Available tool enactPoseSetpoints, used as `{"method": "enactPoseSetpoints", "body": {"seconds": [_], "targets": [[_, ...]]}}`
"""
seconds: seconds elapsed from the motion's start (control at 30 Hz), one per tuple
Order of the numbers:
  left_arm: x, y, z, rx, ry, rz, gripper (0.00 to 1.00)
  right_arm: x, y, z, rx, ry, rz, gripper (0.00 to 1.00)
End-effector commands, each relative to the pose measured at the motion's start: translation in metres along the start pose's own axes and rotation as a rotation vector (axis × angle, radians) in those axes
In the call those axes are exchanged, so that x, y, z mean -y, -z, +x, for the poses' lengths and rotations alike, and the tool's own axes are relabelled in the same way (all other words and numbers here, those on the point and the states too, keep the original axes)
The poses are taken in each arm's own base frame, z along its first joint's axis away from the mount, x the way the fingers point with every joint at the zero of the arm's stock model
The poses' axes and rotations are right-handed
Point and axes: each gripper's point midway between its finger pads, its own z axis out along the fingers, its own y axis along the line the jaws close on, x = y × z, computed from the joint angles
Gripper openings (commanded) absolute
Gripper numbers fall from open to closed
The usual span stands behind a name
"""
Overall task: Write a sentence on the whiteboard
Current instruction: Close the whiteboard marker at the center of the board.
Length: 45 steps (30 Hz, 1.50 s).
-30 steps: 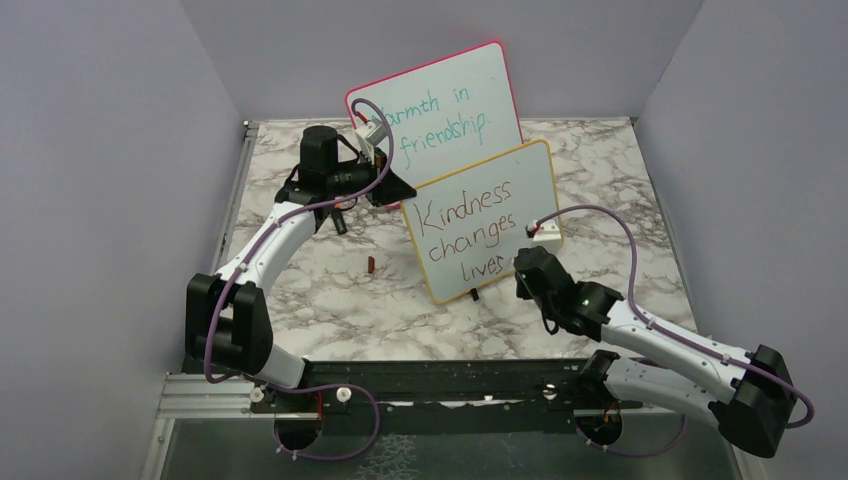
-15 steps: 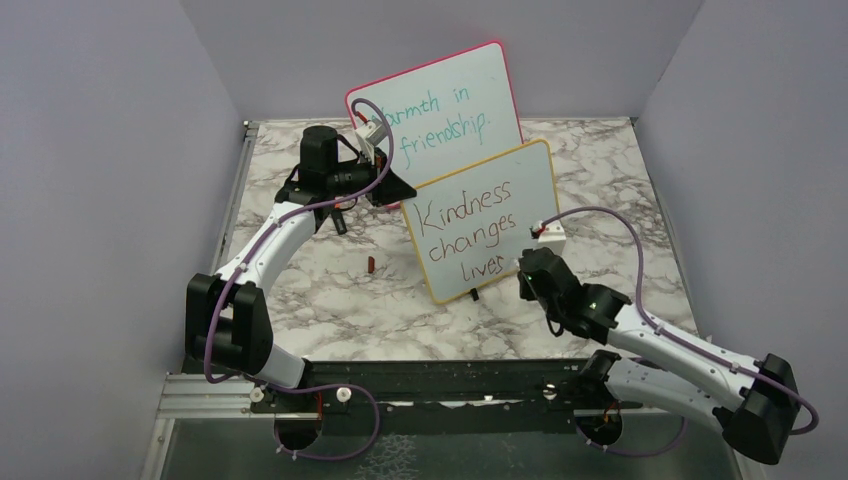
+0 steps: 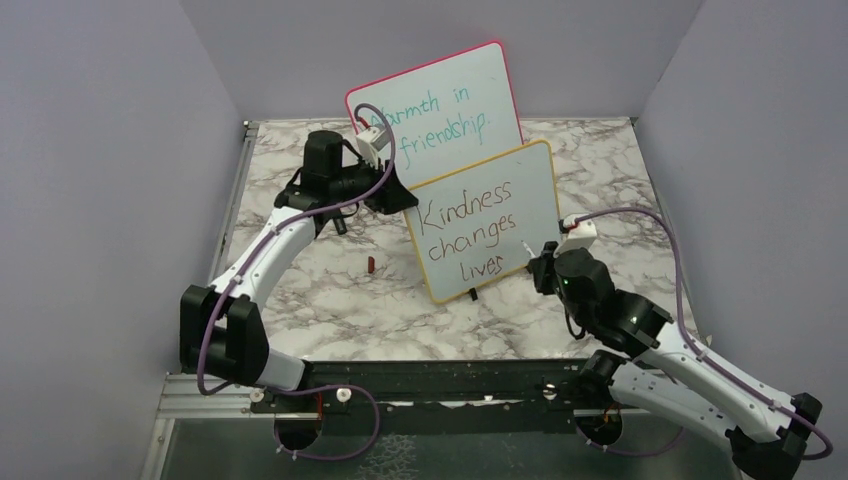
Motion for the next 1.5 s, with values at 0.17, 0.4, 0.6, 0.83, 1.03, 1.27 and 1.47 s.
{"method": "enactPoseSetpoints", "body": {"seconds": [0.17,0.4,0.6,0.83,1.03,1.27,1.47], "targets": [[0.002,0.054,-0.049,0.171,-0.002,-0.299,0.71,0.017,0.029,-0.047,0.159,-0.01,0.01,0.01],[-0.021,0.098,-0.034,0.249,0.104,-0.578,0.92,0.025,0.043,-0.061,0.247,-0.059,-0.004,0.01],[-0.053,0.126,0.013,0.26,0.239,-0.792,0.99,0.025,0.047,-0.061,0.27,-0.088,-0.026,0.01],[-0.084,0.112,0.085,0.112,0.41,-0.855,0.93,0.023,0.051,-0.065,0.284,-0.098,-0.052,0.01],[-0.102,0.086,0.121,-0.073,0.472,-0.829,0.81,0.021,0.055,-0.067,0.302,-0.112,-0.081,0.01],[-0.125,0.057,0.151,-0.226,0.534,-0.809,0.67,0.021,0.056,-0.067,0.304,-0.116,-0.085,0.01],[-0.136,0.03,0.161,-0.312,0.547,-0.77,0.5,0.021,0.057,-0.068,0.312,-0.12,-0.086,0.01]]}}
